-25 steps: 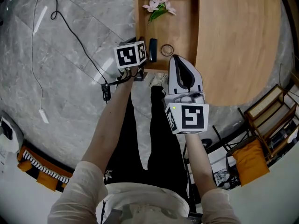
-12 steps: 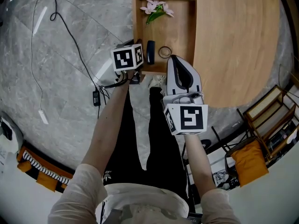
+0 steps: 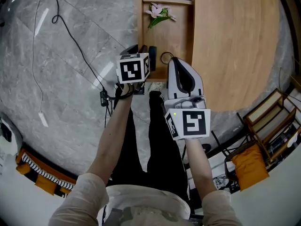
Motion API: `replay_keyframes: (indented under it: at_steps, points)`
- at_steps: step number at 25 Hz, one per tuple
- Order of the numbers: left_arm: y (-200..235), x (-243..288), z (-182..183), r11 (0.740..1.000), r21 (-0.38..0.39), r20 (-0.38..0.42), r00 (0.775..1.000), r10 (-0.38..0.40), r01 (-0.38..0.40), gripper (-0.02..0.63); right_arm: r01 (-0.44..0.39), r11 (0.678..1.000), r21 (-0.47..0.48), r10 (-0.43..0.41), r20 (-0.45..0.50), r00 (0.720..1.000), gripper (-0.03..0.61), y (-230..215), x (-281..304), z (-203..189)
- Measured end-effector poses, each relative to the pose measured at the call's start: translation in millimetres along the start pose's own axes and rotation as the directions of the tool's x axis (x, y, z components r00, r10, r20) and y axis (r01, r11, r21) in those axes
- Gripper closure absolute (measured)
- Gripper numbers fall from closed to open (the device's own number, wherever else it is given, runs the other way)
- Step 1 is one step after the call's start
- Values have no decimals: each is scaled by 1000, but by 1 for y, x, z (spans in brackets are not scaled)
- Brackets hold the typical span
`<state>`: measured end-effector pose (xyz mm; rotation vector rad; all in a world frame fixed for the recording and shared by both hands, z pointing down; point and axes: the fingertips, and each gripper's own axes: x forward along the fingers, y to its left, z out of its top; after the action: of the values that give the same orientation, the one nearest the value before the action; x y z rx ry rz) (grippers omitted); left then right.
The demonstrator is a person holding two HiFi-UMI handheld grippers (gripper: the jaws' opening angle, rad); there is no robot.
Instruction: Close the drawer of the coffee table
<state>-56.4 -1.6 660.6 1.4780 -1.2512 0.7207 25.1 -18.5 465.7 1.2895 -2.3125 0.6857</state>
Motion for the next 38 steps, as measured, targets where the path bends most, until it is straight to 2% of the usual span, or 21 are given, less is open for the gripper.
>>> replay_keyframes:
  at_steps: [11,14,17,21,25,28,38]
  points:
    - [-34,8,-1,999,26,5,999,-48,48,517,-3,1000,-4,3,-18,1000,572,-13,-7,-14]
    - [-64,8,1,993,83,-9,996,-87,87,509,-2,1000,5,2,-11,1000,572,-27,-22,-10]
    - [-92,11,0,972,167,-40,986,-159,164,499,0,1000,14,1,-6,1000,572,-36,-28,-9]
    - [-126,18,-2,922,276,-82,962,-260,272,475,-3,1000,25,3,-1,1000,572,-41,-31,-8]
    - [-155,24,-4,846,374,-134,925,-355,379,449,-14,999,29,15,-7,1000,572,-44,-36,-12]
    - [-164,26,-8,788,444,-184,904,-386,427,431,-20,999,31,21,-15,1000,572,-47,-41,-17]
    - [-163,24,-11,654,530,-278,839,-467,540,403,-12,999,41,13,-32,999,572,-64,-47,-28]
